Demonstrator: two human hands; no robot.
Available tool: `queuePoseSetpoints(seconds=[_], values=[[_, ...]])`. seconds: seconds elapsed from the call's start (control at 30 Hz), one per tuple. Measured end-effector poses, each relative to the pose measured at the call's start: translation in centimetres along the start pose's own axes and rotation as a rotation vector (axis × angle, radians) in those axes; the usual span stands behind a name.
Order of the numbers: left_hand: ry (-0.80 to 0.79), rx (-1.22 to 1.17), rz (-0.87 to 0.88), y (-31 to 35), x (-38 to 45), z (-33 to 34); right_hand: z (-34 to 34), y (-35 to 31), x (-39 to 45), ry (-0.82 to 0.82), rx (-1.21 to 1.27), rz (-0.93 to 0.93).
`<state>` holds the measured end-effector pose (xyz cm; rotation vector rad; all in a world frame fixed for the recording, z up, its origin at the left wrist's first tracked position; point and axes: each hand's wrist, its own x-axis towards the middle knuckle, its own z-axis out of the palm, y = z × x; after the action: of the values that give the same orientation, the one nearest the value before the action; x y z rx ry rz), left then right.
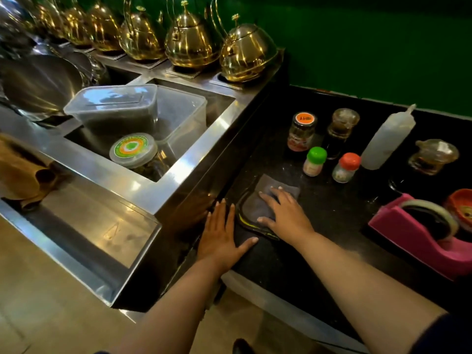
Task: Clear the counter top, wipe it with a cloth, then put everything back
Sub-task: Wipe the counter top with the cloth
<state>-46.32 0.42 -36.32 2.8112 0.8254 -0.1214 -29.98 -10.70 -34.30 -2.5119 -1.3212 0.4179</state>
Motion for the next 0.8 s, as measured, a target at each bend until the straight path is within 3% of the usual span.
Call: queuePoseSetpoints(seconds=[0.23,0.43,0.6,0.8], values=[[-0.038,0.017,-0.012,1.3,0.0,-0.9,-0.2,0.0,-1.1,0.136,0.355,0.122],[0.028,-0.201,-0.058,4.2,0.9,-3.2,-4.1,0.7,-1.1,0.137,0.477,0.086],[0.233,-0.416,-0.064,6.5,3.2,-7.1,-8.4,1.5,0.1,0.184,0.467,0.071],[0.424,-0.502,-0.006,8.4,8.4,-14.0,-17.1,1.7,3.9,0.412,0.422,-0.032]])
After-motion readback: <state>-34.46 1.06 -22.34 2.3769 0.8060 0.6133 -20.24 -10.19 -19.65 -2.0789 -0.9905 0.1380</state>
